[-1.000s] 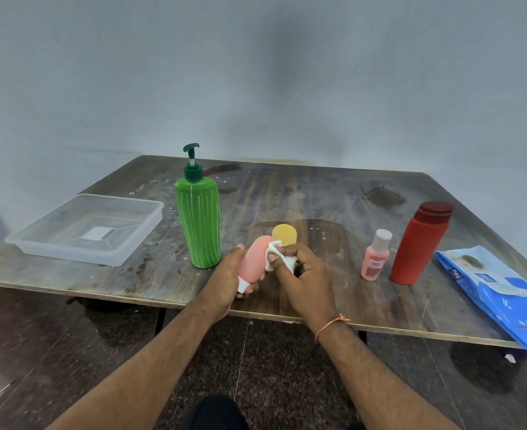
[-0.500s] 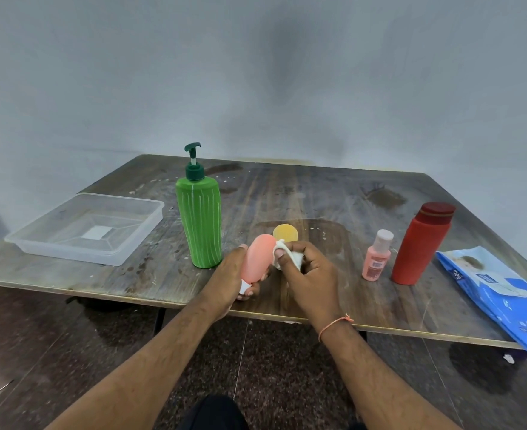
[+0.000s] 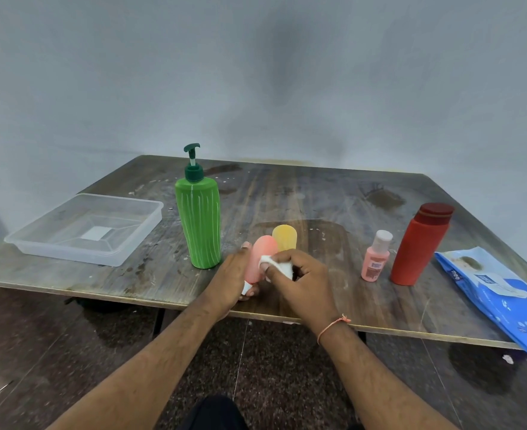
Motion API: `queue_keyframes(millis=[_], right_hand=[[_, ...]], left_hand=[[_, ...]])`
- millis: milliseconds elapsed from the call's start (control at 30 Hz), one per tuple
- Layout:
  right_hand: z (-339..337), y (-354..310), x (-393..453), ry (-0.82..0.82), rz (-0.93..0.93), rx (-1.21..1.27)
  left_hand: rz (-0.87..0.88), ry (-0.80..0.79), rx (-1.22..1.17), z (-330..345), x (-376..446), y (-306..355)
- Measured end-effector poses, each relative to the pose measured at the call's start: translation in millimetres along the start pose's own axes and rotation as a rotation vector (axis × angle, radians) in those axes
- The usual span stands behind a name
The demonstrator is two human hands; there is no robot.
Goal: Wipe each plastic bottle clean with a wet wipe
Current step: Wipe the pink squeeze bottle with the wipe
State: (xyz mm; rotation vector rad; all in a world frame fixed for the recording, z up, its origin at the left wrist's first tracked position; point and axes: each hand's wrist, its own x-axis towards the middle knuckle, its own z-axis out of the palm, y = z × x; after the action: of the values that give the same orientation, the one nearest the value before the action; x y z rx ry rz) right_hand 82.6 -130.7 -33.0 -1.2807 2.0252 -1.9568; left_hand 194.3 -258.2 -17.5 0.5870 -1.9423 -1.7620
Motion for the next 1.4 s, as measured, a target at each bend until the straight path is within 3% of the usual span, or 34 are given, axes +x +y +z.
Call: queue_keyframes(millis=[100, 200, 300, 433, 633, 767, 833, 1200, 1400], right_hand=[[-3, 5, 7, 0.159, 0.097, 0.091], [-2, 6, 8, 0.187, 0.093, 0.091], [-1, -1, 2, 0.086, 0.045, 0.104], [1, -9, -8, -0.113, -0.096, -0.072], [0, -8, -3, 0.087, -0.009, 0.078], [-2, -5, 3, 0.212, 0.053, 0.126], [-3, -4, 4, 0.172, 0.038, 0.113], [2, -9, -9, -0.096, -0.215, -0.106], [4, -2, -5, 0.087, -0.201, -0.103]], left_hand=[[0.034, -0.006, 0.081, 5, -3, 3], [0.060, 0.011, 0.101, 7, -4, 4], [0.025, 0.050, 0.056, 8, -6, 3], [0.010, 0.006, 0.036, 5, -1, -2], [0.096, 0.103, 0.234, 7, -2, -14], [0.074, 0.122, 0.154, 12, -11, -12], [0.042, 0.128, 0.013, 9, -10, -17], [-0.042, 0.057, -0.140, -2, 3, -6], [0.021, -0.023, -0.084, 2, -3, 2]])
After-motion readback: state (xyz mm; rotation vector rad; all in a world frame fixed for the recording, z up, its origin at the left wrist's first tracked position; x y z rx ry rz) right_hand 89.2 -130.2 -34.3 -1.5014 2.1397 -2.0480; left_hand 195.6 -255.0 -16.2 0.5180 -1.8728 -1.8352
